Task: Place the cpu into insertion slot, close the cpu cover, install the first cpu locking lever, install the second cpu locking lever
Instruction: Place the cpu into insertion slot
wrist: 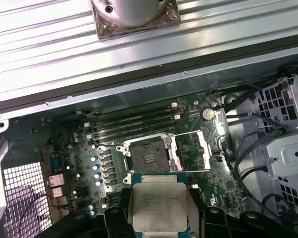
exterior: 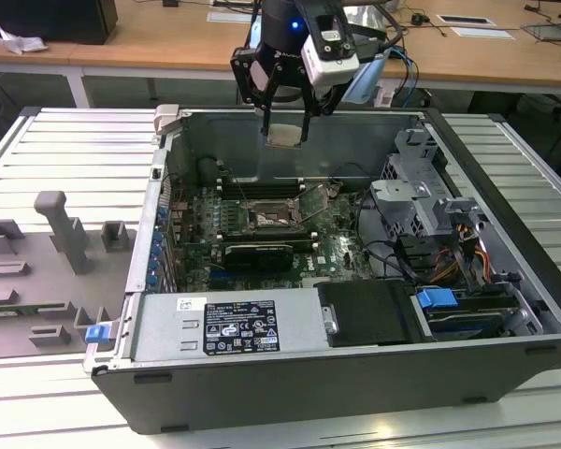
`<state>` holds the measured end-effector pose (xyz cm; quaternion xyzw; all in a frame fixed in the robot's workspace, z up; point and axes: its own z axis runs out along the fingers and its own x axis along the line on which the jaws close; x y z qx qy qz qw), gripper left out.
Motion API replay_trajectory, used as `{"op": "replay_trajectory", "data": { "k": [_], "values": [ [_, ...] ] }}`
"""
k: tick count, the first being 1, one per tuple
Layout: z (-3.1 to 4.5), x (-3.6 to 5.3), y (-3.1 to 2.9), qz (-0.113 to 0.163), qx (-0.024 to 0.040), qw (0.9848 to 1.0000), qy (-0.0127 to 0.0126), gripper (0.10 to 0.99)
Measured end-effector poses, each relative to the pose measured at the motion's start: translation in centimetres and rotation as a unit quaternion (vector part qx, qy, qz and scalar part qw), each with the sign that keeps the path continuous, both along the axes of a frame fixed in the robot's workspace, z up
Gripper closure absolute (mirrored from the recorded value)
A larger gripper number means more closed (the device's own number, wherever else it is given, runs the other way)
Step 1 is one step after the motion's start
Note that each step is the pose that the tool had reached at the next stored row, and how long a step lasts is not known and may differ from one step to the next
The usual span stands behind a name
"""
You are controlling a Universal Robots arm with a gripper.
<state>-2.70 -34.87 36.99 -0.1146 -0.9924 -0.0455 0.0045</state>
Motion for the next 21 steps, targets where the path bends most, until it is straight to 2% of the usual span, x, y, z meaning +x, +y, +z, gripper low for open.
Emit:
{"op": "replay_trajectory", "data": {
  "k": [3, 4, 8, 11, 16, 21],
  "values": [
    [0.0, 0.0, 0.0, -0.007, 0.0, 1.0, 0.0, 0.557],
    [-0.01, 0.0, 0.0, -0.018, 0.0, 0.9998, 0.0, 0.557],
    [-0.03, 0.0, 0.0, -0.052, 0.0, 0.9986, 0.0, 0.557],
    [-0.04, 0.0, 0.0, -0.068, -0.0001, 0.9977, 0.0001, 0.557],
    [-0.06, 0.0, 0.0, -0.091, 0.0, 0.9959, 0.0, 0.557],
    [-0.09, 0.0, 0.0, -0.12, 0.0, 0.9927, 0.0, 0.557]
  ]
}}
